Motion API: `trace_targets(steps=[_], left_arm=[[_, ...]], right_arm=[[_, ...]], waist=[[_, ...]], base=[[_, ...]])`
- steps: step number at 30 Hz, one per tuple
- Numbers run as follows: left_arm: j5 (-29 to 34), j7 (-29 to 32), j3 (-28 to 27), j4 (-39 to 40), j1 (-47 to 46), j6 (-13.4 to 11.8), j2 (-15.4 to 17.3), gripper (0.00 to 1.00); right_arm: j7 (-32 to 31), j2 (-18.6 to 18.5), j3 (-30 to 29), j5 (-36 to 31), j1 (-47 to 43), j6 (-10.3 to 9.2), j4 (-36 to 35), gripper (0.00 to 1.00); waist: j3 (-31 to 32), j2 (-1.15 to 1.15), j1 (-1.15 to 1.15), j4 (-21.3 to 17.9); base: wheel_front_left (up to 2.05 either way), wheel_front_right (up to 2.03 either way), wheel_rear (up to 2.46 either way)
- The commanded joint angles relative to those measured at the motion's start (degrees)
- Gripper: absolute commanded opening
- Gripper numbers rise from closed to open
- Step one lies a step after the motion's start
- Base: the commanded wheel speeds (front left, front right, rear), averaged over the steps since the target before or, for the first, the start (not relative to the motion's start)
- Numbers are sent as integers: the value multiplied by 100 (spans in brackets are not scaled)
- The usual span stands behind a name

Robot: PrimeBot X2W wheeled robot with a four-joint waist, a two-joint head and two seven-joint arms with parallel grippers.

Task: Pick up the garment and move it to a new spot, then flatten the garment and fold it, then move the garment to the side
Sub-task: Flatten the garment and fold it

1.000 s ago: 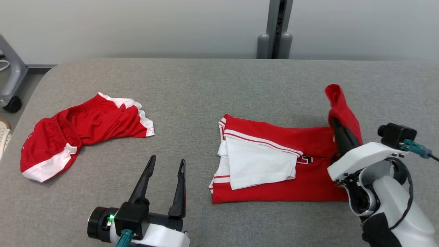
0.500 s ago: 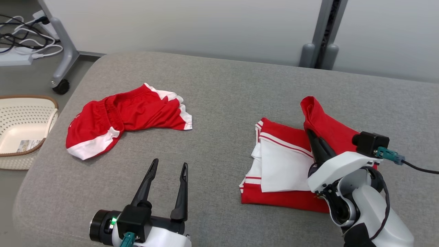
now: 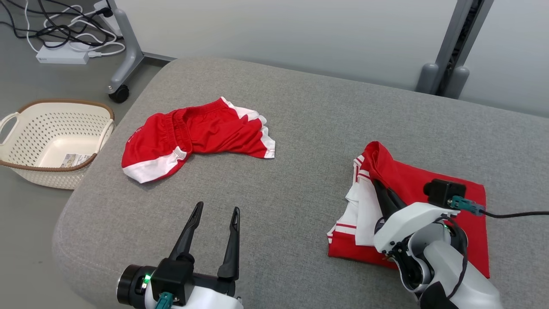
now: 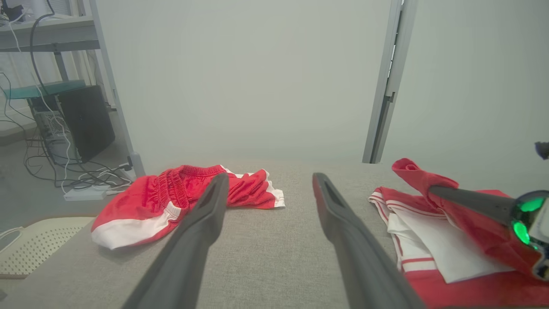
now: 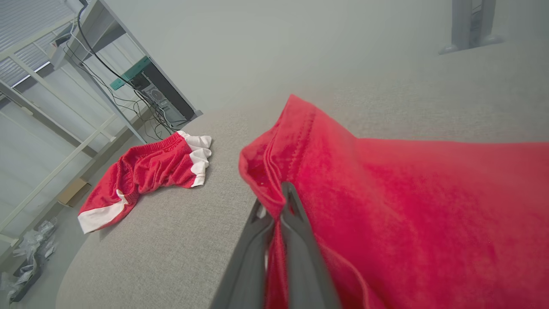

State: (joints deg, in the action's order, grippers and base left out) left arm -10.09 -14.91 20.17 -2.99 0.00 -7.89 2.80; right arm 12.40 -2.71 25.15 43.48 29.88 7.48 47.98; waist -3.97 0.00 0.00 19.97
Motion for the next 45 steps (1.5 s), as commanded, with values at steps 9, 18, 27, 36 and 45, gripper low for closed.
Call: trace_targets(steps=[9, 18, 27, 36, 45], left_arm=[[-43, -27, 29, -44, -5, -37, 19, 100], [27, -27, -57, -88, 64, 14, 19, 100], [69, -27, -142, -18, 110, 5, 19, 100], [-357, -27, -365, -19, -28, -200, 19, 100], [-482, -27, -635, -120, -53, -235, 22, 100]], right_arm=[[249, -33, 559, 578, 359, 3, 614, 56], [287, -42, 1375, 1715, 360, 3, 199, 100], [285, -40, 152, 670, 449, 3, 339, 100], [286, -35, -1067, -498, 74, 3, -1, 100], [286, -109, -1087, -1528, -404, 3, -864, 100]], waist=[[15, 0, 0, 81], [148, 0, 0, -212], [158, 0, 0, -844], [48, 0, 0, -1608], [120, 0, 0, -2055]], base=[[0, 0, 0], [0, 0, 0], [0, 0, 0], [0, 0, 0], [0, 0, 0]])
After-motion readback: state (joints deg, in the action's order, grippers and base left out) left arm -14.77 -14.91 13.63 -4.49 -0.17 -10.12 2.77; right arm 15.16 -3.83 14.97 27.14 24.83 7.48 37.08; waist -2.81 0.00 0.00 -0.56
